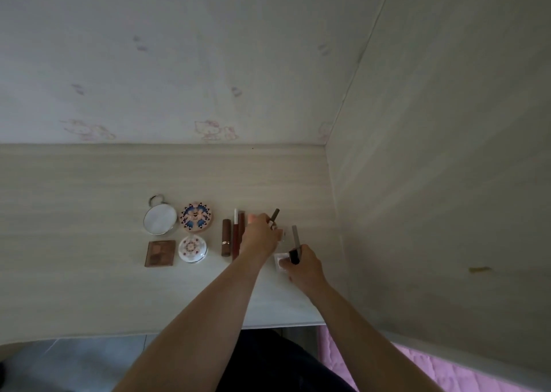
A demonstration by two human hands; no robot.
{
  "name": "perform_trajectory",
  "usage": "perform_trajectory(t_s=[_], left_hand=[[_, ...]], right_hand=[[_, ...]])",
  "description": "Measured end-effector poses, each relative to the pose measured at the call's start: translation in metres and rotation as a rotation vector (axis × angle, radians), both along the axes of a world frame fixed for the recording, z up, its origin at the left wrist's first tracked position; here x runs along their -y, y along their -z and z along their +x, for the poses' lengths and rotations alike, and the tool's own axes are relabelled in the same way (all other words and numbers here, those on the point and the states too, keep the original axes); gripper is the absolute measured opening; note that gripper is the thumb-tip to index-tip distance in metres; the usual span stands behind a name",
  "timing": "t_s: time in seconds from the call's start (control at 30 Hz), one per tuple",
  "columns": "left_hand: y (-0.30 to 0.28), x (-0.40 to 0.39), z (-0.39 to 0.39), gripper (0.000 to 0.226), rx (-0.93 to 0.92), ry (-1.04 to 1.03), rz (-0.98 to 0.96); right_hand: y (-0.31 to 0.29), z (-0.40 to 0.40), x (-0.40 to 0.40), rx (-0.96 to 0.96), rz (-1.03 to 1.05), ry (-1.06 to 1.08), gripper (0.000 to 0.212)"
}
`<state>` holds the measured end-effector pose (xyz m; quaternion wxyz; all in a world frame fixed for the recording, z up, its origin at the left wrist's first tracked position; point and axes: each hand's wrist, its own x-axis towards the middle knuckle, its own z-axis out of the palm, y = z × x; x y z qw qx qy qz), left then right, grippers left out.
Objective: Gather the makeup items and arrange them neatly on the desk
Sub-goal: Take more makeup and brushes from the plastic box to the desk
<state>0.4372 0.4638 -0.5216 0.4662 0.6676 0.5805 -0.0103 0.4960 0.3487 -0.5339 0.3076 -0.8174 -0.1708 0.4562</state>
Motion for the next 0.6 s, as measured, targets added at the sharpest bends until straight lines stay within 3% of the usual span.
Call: perform_trajectory(t_s=[0.6], left_hand=[[0.014,-0.02,0.004,0.016,-0.282,0.272,0.249]], right_hand=[[0.013,-0.001,-0.029,0.193,-0.129,0.061,0.034]])
